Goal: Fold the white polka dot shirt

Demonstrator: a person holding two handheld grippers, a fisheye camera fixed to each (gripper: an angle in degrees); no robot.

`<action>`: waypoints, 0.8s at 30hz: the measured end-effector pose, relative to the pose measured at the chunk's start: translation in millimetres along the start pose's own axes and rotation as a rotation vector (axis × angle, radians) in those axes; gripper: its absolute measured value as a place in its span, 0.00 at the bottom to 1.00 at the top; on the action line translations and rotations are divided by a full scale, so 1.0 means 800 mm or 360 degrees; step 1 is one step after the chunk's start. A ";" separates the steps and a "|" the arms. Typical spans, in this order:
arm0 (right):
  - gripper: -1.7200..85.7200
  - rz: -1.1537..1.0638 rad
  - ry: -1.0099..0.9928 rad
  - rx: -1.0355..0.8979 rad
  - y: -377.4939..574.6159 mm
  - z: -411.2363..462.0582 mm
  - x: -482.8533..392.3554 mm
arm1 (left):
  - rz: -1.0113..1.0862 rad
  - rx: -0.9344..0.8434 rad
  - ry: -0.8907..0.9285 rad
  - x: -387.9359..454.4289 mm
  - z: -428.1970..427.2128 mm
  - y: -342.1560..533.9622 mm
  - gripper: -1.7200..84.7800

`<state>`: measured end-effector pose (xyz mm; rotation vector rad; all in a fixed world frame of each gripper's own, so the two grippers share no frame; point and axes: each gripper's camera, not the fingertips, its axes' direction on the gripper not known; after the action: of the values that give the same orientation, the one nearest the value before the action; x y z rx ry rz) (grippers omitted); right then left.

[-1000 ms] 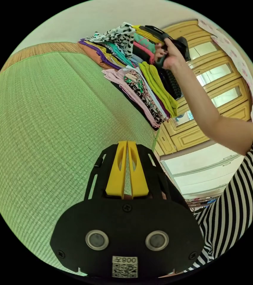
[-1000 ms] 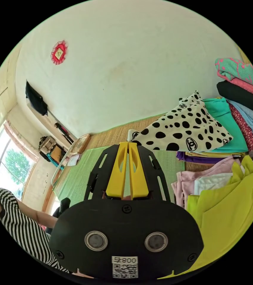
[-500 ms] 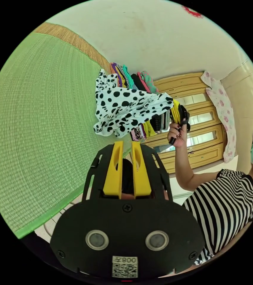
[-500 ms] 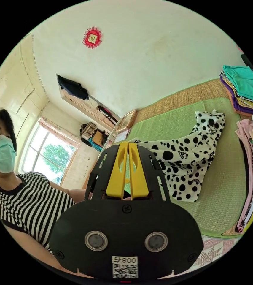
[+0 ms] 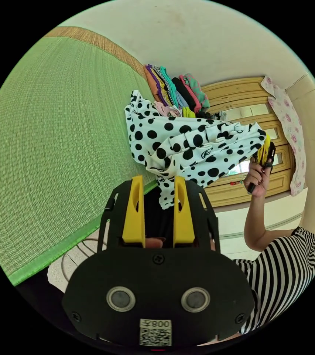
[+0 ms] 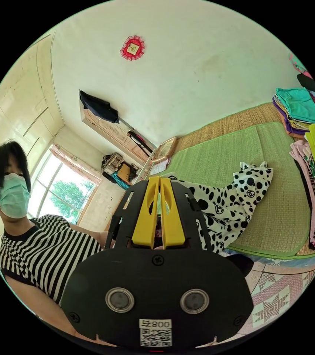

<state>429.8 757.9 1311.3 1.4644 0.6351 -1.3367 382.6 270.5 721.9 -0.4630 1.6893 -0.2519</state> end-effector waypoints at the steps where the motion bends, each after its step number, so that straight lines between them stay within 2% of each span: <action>1: 0.02 0.0013 0.0004 0.0013 0.005 -0.007 -0.003 | 0.0014 -0.0009 0.0035 0.004 0.005 -0.003 0.14; 12: 0.02 0.0137 0.0068 0.0128 0.031 -0.072 -0.003 | 0.0040 -0.0155 0.0084 0.046 0.061 -0.027 0.14; 15: 0.02 0.0182 0.0076 0.0171 0.037 -0.090 0.002 | 0.0016 -0.0159 0.0201 0.053 0.081 -0.029 0.12; 17: 0.02 0.0224 0.0101 0.0209 0.043 -0.105 0.009 | 0.0015 -0.0140 0.0387 0.062 0.096 -0.028 0.12; 24: 0.02 0.0359 0.0153 0.0302 0.062 -0.140 0.034 | 0.0068 -0.0239 0.0436 0.097 0.146 -0.019 0.06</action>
<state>525.4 835.0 1287.5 1.7076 0.3973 -1.1804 490.5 233.7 638.6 -0.5209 1.9931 -0.1631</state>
